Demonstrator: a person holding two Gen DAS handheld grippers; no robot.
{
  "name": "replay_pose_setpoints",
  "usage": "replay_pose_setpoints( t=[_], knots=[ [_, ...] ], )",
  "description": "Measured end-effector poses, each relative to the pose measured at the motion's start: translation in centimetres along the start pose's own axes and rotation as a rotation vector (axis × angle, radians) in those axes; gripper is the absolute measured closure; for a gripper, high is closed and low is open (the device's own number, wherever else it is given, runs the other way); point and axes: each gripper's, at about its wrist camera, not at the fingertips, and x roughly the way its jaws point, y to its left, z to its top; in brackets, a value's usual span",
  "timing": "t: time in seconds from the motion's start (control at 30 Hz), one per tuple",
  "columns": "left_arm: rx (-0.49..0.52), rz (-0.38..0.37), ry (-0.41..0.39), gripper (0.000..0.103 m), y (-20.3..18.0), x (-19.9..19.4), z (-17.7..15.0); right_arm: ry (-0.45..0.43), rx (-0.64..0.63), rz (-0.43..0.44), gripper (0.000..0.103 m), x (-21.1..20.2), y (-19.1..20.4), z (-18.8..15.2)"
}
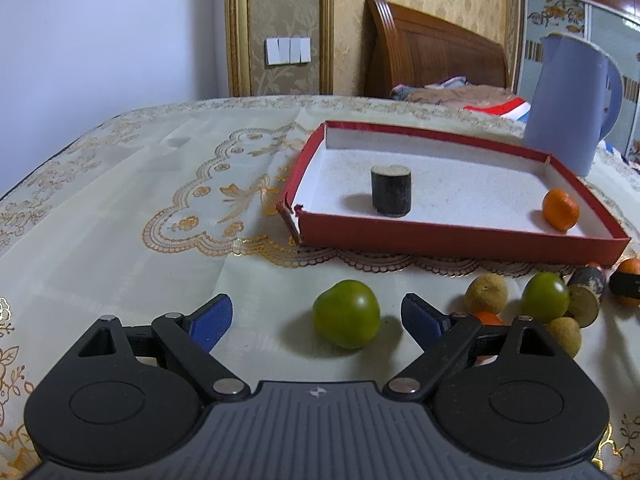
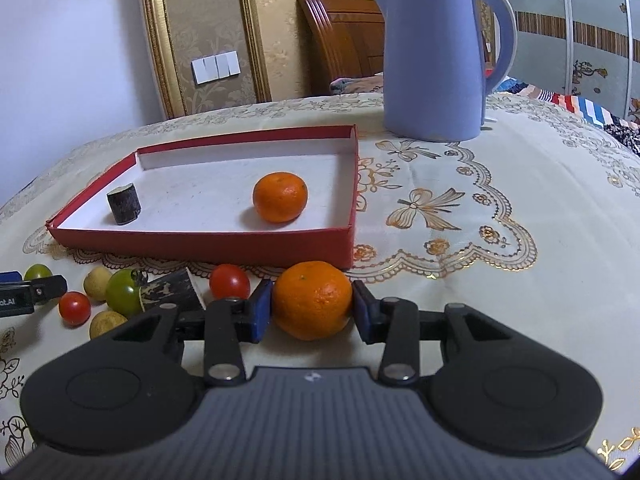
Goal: Organize fruits
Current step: 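Close the right gripper on the second orange, then close the left gripper on the green fruit, then carry the green fruit and the orange over the tray with both grippers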
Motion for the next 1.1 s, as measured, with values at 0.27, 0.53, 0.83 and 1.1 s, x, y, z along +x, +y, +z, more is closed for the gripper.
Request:
replay_pose_setpoints(
  t=[0.27,0.53,0.83,1.1],
  knots=[
    [-0.007,-0.002,0.018,0.017,0.2,0.0,0.0,0.001,0.013,0.009,0.064,0.0,-0.2,0.0],
    [-0.010,-0.024,0.004,0.048,0.2,-0.3,-0.1,0.001,0.013,0.009,0.064,0.1,-0.2,0.0],
    [0.051,-0.054,-0.002,0.070,-0.7,-0.5,-0.2,-0.031,-0.006,-0.003,0.064,-0.5,0.1,-0.1],
    [0.042,-0.073,0.014,0.071,-0.7,-0.6,0.1,-0.099,-0.034,-0.031,0.064,-1.8,0.6,-0.1]
  ],
)
